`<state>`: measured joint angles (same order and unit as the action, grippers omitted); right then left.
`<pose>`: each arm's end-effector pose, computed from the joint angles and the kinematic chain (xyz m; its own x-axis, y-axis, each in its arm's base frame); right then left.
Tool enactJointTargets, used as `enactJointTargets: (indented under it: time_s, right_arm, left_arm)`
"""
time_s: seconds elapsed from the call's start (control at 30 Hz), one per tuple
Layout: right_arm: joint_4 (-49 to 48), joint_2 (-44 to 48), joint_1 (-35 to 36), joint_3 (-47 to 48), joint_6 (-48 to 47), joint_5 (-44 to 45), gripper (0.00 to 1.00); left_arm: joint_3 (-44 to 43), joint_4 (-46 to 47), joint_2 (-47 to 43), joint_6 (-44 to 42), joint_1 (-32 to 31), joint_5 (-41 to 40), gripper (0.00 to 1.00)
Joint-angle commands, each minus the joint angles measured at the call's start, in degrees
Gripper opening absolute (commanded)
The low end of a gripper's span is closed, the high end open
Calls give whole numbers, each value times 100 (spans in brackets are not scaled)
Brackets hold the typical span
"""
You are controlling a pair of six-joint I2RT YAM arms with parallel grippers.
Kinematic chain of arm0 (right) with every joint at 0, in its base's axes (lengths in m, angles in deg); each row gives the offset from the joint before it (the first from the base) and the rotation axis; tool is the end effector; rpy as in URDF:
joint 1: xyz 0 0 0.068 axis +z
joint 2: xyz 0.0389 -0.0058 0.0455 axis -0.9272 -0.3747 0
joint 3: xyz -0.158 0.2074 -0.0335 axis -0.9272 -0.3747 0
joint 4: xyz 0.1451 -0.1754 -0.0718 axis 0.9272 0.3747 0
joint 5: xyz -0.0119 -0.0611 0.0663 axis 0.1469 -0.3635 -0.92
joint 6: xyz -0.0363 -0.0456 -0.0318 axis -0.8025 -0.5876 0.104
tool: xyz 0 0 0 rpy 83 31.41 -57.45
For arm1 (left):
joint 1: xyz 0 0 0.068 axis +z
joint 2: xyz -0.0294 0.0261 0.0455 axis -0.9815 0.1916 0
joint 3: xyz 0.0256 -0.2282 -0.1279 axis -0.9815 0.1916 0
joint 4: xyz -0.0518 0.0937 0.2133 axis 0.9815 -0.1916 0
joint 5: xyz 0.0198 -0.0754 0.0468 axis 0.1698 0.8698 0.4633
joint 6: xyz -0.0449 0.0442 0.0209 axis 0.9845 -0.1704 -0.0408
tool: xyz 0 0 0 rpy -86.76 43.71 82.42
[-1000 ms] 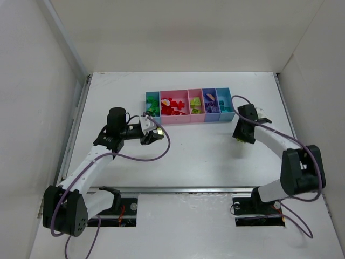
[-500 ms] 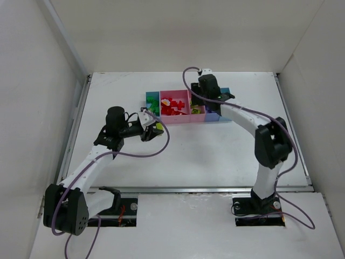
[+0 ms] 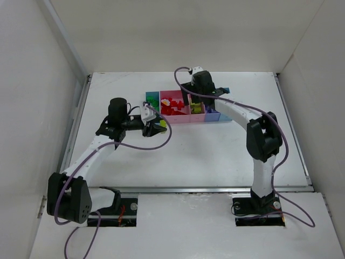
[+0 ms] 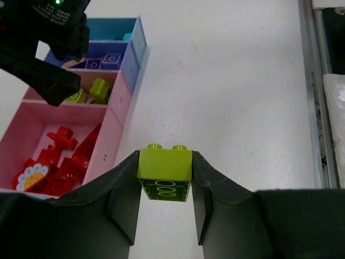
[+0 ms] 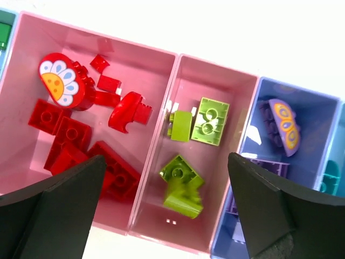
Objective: Sort the legos into containers by color
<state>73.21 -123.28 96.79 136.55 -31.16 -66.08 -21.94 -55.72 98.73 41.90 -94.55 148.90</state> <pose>0.4056 0.2140 0.2465 -0.5556 -0.2089 -0.8048 -0.3260 0.9451 -0.0203 0.2274 -0.1115 0.2929 0.2500 0.1736 -0.9525 0.9458 0.1667 0.2786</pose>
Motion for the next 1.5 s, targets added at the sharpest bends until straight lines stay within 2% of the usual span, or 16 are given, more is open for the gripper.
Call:
enactJointTargets:
  time_s: [0.0, 0.17, 0.2, 0.27, 0.33, 0.4, 0.47, 0.63, 0.87, 1.03, 1.17, 1.3, 1.33, 1.37, 1.43, 1.47]
  right_arm:
    - [-60, 469, -41, -59, -428, -105, 100]
    - [-174, 1487, -41, -683, -1798, -1649, 99]
    - [-244, 1715, -41, -893, -2096, -2515, 99]
    - [-429, 2462, -41, -1605, -3176, -3433, 97]
    - [-517, 2928, 20, -2045, -3889, -4468, 97]
    - [-701, 3509, 143, -2599, -4392, -4729, 97]
    - [-702, 3694, 424, -2758, -4577, -4800, 97]
    - [-702, 3520, 925, -2513, -4639, -5168, 96]
    - [-939, 2896, 978, -1766, -4639, -5871, 91]
    - [-2106, 2895, 979, -1836, -3753, -5723, 91]
    - [-2353, 2781, 979, -1774, -3199, -5775, 91]
    - [-2539, 2667, 979, -1774, -2741, -5951, 80]
    - [-2539, 2667, 979, -1774, -2741, -5951, 66]
    - [-2539, 2667, 979, -1774, -2741, -5899, 59]
    - [-2539, 2667, 979, -1827, -2679, -5819, 47]
    - [-2539, 2667, 979, -1827, -2679, -5758, 46]
  left_arm:
    - [-407, -330, 96, -436, 74, 920, 0]
    - [-688, -331, 210, -778, 355, 2429, 0]
    - [-689, -331, 211, -831, 416, 2607, 0]
    - [-750, 116, 211, -893, 469, 3098, 0]
    - [-802, 624, 211, -335, 470, 3259, 0]
    - [-917, 1249, 211, 36, 470, 3451, 0]
    - [-1040, 1330, 351, 135, 470, 3610, 0]
    - [-1514, 1269, 536, 407, 365, 3611, 0]
    - [-1743, 1155, 536, 566, 180, 3611, 0]
    - [-1743, 1084, 483, 566, 127, 3611, 0]
    - [-1743, 1084, 483, 566, 65, 3479, 0]
    - [-1691, 1032, 483, 566, 4, 3417, 0]
    - [-1691, 1032, 483, 566, 4, 3417, 0]
    - [-1691, 1032, 483, 566, 4, 3417, 0]
    - [-1691, 1032, 483, 566, 4, 3417, 0]
    - [-1691, 1032, 483, 566, 4, 3417, 0]
